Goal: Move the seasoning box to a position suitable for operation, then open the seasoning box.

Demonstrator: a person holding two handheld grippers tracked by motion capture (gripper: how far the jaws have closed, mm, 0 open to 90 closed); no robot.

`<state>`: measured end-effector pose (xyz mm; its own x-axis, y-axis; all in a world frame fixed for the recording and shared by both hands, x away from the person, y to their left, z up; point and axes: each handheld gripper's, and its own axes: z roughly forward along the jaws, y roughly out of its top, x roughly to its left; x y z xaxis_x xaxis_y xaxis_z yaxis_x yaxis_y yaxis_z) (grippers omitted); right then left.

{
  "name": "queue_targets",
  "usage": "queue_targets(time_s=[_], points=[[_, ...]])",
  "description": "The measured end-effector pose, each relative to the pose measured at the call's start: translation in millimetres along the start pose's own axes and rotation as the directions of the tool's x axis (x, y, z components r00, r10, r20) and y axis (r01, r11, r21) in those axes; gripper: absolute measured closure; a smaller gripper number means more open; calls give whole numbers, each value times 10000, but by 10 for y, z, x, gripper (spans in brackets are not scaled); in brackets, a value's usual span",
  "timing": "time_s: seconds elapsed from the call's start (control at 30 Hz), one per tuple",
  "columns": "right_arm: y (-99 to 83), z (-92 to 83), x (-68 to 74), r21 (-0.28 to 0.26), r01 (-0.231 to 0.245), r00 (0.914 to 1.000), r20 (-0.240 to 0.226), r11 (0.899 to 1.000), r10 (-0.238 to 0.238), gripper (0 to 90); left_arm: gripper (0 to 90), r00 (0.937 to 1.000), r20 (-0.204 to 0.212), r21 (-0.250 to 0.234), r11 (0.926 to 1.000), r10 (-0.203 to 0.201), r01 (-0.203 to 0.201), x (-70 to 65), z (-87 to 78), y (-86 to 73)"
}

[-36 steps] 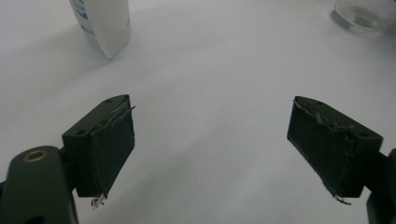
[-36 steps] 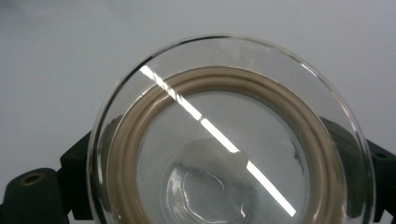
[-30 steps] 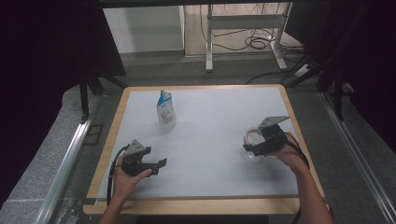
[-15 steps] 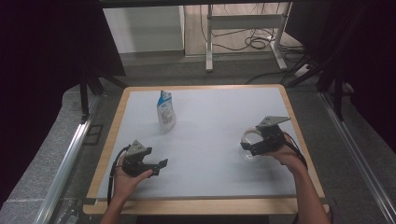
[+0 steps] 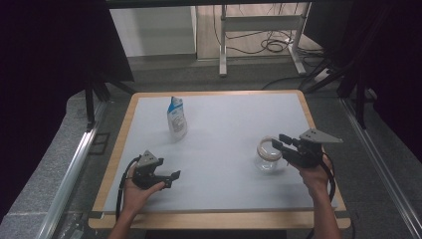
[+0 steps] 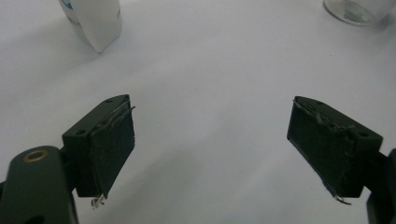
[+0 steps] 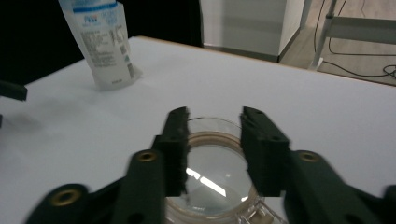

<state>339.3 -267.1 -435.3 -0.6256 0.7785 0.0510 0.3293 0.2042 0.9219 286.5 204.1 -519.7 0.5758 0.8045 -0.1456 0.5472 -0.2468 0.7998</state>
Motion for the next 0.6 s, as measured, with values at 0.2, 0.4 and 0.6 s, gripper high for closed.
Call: queue_targets(time_s=[0.2, 0.4, 0.6], points=[[-85, -183, -8, -658, -448, 9983, 336, 9968, 471, 873, 150, 10000, -43, -55, 10000, -39, 38, 2, -8, 4], [-97, -270, -8, -551, -163, 9979, 611, 9983, 197, 896, 151, 9998, -172, -217, 9997, -123, 119, -14, -24, 15], [-170, -258, -43, -319, -94, 9982, 588, 9994, 113, 898, 154, 9996, -195, -291, 9994, -187, 182, -23, -35, 9]])
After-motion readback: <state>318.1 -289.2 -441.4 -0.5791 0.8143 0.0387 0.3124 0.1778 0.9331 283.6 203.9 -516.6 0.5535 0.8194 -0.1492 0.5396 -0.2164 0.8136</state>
